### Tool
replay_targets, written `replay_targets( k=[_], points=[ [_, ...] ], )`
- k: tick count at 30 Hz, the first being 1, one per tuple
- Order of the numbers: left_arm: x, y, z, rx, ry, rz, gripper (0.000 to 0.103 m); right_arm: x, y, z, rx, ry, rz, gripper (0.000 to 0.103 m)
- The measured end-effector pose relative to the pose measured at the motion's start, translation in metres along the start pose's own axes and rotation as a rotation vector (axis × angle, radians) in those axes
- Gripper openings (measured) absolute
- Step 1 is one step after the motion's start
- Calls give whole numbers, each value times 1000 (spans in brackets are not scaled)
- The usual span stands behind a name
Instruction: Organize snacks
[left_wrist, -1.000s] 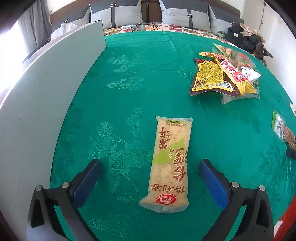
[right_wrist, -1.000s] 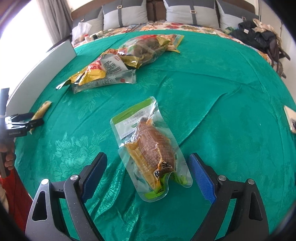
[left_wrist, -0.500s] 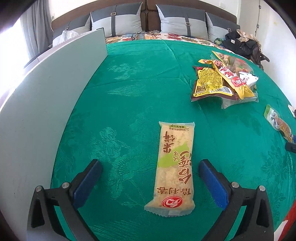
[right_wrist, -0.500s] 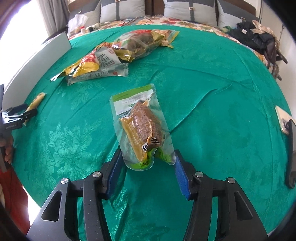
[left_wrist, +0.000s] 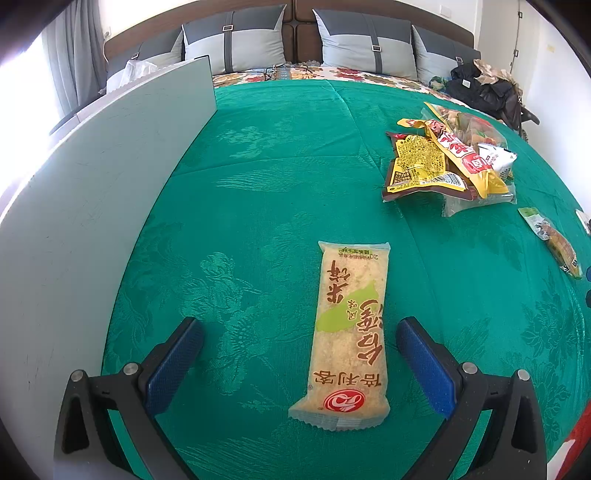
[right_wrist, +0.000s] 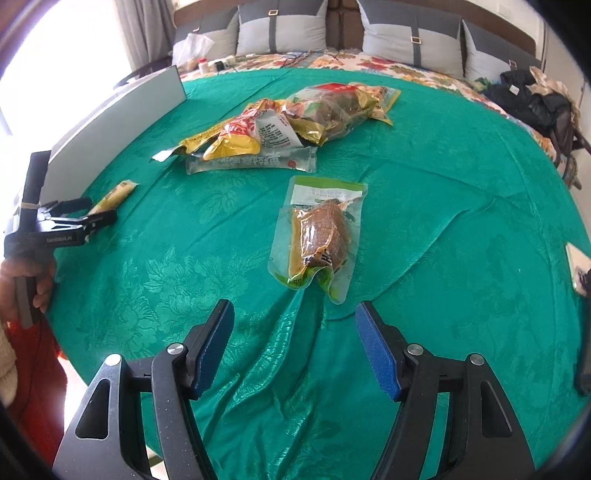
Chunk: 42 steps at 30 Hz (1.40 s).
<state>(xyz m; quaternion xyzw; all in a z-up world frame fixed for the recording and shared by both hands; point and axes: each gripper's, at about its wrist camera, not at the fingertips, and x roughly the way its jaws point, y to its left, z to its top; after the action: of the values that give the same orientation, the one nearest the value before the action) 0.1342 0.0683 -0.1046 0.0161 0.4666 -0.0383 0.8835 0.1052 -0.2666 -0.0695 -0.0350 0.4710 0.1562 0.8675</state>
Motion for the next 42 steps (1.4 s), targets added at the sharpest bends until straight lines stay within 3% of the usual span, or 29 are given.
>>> replay_targets(
  k=[4,8,12,13,14,15,16,17,22,28,30,32,33,38,42],
  points=[
    [0,0,0,0,0,0,103,5,-12,1,34,24,36,72],
    [0,0,0,0,0,1,103,10,-13,-3,-8,60,4,72],
    [2,1,4,22,32,-6,102,13,-25,-4,44,70,6,72],
    [1,1,5,29,33,-18,92,14,-28,-4,60,72,7,72],
    [-3,2,7,34,18,-23,68,15,-31,-5,75,74,9,72],
    [-5,1,10,41,16,-28,56,14,-33,-5,85,70,12,72],
    [-6,1,13,47,25,-35,31,14,-34,-5,89,66,11,72],
    [-6,0,15,54,36,-47,24,14,-34,-5,90,68,6,72],
    [0,-16,24,117,32,-76,24,16,-41,-2,121,52,-12,72],
    [27,-16,60,20,-19,-22,26,15,-47,0,147,37,-11,72],
    [33,-12,66,5,-28,-25,43,15,-46,-2,136,40,-24,72],
    [41,-10,67,-7,-4,-19,96,14,-47,-3,125,42,-38,72],
    [45,-10,67,1,9,-14,101,14,-47,-3,122,43,-39,72],
    [52,-17,73,21,-3,-15,103,15,-47,-3,90,59,-36,73],
    [53,-17,75,9,-13,-6,103,19,-34,-6,-1,70,-93,79]
  ],
)
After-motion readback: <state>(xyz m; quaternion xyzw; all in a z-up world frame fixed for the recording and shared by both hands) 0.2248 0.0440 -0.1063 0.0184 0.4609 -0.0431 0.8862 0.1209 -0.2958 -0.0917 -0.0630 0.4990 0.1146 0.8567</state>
